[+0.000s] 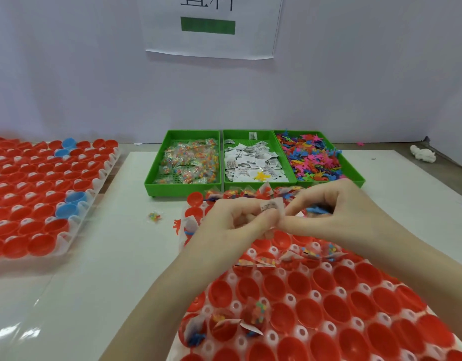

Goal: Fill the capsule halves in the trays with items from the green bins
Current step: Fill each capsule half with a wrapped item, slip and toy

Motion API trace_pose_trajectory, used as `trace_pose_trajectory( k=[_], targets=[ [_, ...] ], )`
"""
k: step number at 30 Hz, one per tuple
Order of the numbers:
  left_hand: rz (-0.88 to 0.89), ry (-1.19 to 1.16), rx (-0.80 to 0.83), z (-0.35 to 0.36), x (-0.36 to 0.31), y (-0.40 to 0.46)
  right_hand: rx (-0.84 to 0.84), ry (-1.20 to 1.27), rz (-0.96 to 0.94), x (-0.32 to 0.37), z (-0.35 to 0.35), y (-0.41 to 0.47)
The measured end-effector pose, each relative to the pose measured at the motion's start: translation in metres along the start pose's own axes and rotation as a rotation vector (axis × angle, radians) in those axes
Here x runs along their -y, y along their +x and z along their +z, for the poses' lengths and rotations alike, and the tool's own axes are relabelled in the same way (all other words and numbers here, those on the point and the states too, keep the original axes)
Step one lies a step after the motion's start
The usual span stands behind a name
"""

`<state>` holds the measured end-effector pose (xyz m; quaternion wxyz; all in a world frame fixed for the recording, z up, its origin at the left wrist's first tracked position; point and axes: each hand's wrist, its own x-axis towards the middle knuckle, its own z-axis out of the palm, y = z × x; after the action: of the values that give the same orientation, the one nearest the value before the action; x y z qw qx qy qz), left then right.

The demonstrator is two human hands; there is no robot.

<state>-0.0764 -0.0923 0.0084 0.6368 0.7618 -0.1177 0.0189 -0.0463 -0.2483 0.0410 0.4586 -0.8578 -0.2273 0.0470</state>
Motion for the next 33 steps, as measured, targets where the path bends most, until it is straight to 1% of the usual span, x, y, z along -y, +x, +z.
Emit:
trace_pose_trajectory(
  k=[2,4,6,7,10,12,17,21,24,28,33],
  targets=[
    [-0.008,-0.032,-0.061,0.001,0.004,-0.003,0.006,0.032,-0.025,0.0,0.001,-0.007],
    [-0.027,-0.066,-0.102,0.001,0.006,-0.006,0.047,0.075,-0.02,-0.005,-0.001,-0.014],
    [-0.038,-0.089,-0.109,0.0,0.007,-0.008,0.085,0.2,0.017,-0.007,-0.001,-0.02],
    [-0.038,-0.08,-0.098,0.0,0.007,-0.008,0.081,0.257,0.016,-0.007,-0.001,-0.023],
    [-0.031,-0.049,-0.039,0.001,0.006,-0.011,-0.012,0.406,-0.012,-0.007,0.0,-0.028],
    [-0.034,-0.05,-0.002,0.002,0.004,-0.013,-0.04,0.537,0.011,-0.007,0.001,-0.031],
    [-0.024,-0.069,0.091,0.004,0.0,-0.016,-0.08,0.615,0.029,-0.002,0.006,-0.035],
    [0.008,-0.125,0.145,0.004,-0.002,-0.017,-0.115,0.582,0.037,0.0,0.013,-0.036],
    [-0.002,-0.175,0.17,0.001,-0.001,-0.017,-0.14,0.534,0.0,-0.001,0.016,-0.037],
    [-0.006,-0.182,0.204,-0.002,0.001,-0.018,-0.17,0.287,-0.084,-0.005,0.02,-0.038],
    [-0.027,-0.117,0.279,-0.006,0.003,-0.019,-0.14,0.349,-0.121,-0.007,0.02,-0.043]
  ],
)
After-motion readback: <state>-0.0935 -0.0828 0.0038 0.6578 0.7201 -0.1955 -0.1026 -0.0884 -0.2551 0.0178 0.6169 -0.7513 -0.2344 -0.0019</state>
